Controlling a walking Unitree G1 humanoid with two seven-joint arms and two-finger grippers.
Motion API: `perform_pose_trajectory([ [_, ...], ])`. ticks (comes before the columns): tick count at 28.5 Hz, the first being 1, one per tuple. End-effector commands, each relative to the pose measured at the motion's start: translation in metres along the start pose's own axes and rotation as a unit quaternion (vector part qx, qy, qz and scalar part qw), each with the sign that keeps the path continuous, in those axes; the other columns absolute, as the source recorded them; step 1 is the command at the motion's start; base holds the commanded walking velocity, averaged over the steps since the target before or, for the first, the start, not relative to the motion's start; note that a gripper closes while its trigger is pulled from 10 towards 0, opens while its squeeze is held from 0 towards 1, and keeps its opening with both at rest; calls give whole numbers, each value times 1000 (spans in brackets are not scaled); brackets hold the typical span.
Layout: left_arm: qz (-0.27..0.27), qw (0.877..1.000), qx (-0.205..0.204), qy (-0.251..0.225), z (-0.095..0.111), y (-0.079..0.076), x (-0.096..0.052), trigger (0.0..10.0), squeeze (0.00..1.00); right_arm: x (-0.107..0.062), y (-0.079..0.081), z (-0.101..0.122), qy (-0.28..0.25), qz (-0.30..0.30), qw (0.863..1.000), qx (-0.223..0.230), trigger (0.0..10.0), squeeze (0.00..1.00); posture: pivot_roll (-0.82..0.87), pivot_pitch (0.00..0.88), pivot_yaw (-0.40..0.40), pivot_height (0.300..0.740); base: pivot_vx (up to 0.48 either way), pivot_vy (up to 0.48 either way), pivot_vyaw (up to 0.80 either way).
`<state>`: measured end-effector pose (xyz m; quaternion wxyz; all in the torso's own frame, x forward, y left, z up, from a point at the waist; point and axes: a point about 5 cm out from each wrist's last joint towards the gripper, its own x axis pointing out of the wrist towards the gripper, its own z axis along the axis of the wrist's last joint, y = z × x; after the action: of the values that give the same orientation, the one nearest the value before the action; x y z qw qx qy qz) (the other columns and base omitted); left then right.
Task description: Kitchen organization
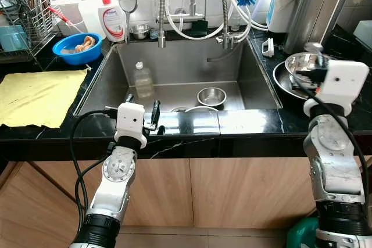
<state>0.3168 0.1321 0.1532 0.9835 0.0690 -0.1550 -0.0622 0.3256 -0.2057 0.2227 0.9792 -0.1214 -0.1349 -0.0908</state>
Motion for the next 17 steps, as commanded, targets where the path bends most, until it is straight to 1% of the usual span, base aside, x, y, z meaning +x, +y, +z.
perform_pose_trajectory([
  [1,3,1000,5,-3,3,3,2,10000,0,2,10,0,4,31,999,11,10000,0,-112,0,100,740,0,0,0],
  [2,3,1000,5,-3,3,4,2,10000,0,2,12,-1,5,42,999,14,10000,0,-112,0,100,740,0,0,0],
  [3,4,1000,5,-3,3,4,3,10000,0,3,19,-2,8,71,997,16,10000,0,-112,0,100,740,0,0,0],
  [5,5,1000,6,-3,3,5,3,10000,0,3,25,-3,12,103,994,25,10000,0,-112,0,100,740,0,0,0],
  [6,5,1000,6,-3,3,6,2,10000,0,4,29,-5,20,121,992,18,10000,0,-112,0,100,740,0,0,0],
  [8,6,1000,7,-2,3,6,2,10000,0,7,33,-7,31,139,990,7,10000,0,-112,0,98,740,0,0,0],
  [12,6,1000,7,-3,3,6,2,10000,0,13,39,-7,46,168,984,27,10000,0,-112,0,98,740,0,0,0],
  [15,7,1000,7,-3,3,5,2,10000,0,18,46,-11,63,210,975,42,10000,0,-109,0,96,740,0,0,0],
  [16,7,1000,7,-3,3,5,2,10000,0,18,46,-11,63,210,975,42,10000,0,-109,0,96,740,0,0,0],
  [17,7,1000,7,-3,3,5,2,10000,0,20,48,-18,82,222,971,38,10000,0,-108,0,95,740,0,0,0],
])
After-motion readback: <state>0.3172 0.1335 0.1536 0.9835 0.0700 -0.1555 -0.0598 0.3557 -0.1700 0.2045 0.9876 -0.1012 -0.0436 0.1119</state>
